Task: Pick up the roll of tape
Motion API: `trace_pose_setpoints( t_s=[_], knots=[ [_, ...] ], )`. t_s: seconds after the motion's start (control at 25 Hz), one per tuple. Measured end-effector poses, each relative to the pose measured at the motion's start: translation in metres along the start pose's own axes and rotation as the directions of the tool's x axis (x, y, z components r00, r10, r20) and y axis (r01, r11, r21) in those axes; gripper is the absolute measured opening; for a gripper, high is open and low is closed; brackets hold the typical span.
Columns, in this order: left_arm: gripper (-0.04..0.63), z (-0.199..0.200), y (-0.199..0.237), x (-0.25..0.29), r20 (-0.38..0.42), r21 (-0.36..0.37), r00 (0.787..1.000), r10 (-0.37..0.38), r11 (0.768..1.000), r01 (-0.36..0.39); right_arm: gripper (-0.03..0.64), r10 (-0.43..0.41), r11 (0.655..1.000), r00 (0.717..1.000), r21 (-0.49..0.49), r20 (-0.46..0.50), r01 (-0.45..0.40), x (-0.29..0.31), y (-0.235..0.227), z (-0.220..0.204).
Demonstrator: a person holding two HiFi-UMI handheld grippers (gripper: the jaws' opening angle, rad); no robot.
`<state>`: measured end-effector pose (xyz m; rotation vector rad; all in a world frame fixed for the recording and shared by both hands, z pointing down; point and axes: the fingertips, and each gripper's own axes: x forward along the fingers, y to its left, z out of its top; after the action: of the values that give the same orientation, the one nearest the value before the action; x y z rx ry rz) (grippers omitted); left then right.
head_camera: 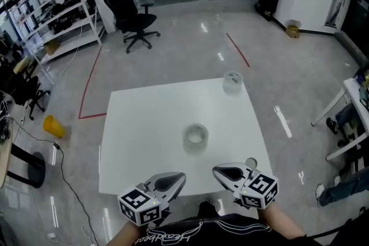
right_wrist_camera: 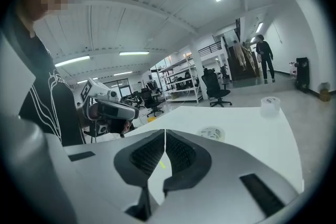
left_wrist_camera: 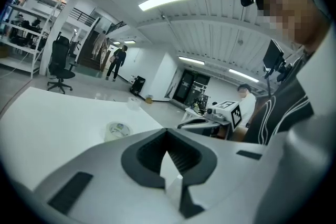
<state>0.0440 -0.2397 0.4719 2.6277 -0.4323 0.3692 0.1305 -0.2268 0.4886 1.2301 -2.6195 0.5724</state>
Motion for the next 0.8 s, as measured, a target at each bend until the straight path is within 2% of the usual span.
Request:
trace_pose_setpoints(
  t_s=[0.44,0.64,0.8],
  knots=[
    [0.003,0.0,0.047,0.013,0.013,-0.068,0.998,0.065,0.996,-0.064,0.014,0.051,0.995,0.99,-0.073,-0.132,-0.061,0.053,-0.035,-0.008],
    [0.003,0.003,0.061,0.01,0.017,-0.087,0.995,0.102,0.991,-0.101,0.014,0.001,0.985,0.982,-0.167,-0.19,-0.033,0.078,-0.062,-0.005],
    [0.003,0.0,0.068,0.005,0.018,-0.109,0.991,0.129,0.986,-0.127,0.015,-0.014,0.968,0.968,-0.246,-0.25,-0.05,0.101,-0.073,-0.009]
  ],
)
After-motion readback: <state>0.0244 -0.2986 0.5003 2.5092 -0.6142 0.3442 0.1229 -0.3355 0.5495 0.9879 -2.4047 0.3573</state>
